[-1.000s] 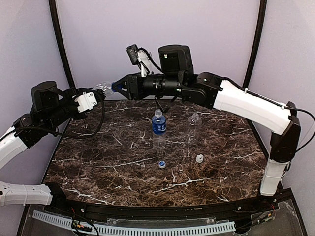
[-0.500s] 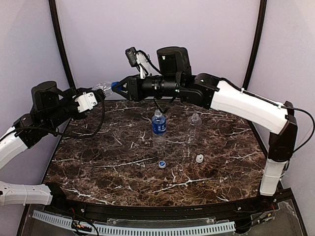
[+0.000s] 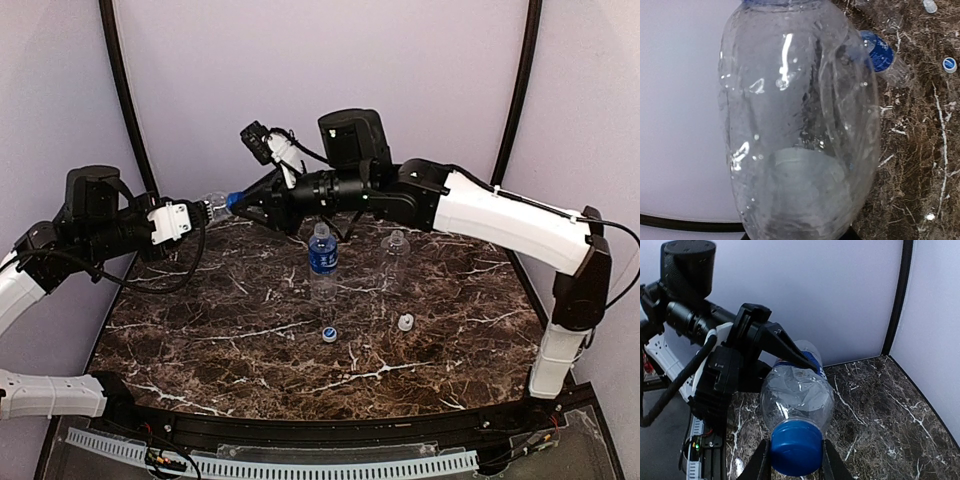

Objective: Unscrew the bottle caps

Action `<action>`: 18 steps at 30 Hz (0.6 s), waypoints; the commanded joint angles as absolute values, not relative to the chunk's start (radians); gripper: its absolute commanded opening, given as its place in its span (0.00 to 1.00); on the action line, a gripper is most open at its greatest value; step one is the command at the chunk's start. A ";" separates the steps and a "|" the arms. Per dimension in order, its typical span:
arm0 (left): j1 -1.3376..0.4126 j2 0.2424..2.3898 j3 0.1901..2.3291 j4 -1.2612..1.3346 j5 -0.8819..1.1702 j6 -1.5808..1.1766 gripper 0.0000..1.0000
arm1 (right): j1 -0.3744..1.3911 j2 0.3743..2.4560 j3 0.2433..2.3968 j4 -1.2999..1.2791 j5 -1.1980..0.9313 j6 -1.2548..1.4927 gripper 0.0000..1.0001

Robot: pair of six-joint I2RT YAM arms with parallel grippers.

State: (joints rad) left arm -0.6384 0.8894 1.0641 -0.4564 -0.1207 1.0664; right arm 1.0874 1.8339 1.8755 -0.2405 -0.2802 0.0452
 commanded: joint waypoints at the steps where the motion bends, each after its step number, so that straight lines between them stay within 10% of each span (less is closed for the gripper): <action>1: -0.657 0.904 1.130 -0.804 0.255 1.027 0.23 | 1.176 1.769 1.794 -0.275 -0.360 -0.379 0.00; 18: -0.656 0.902 1.129 -0.961 0.454 0.983 0.19 | 1.450 1.689 1.444 -0.115 0.253 -1.333 0.00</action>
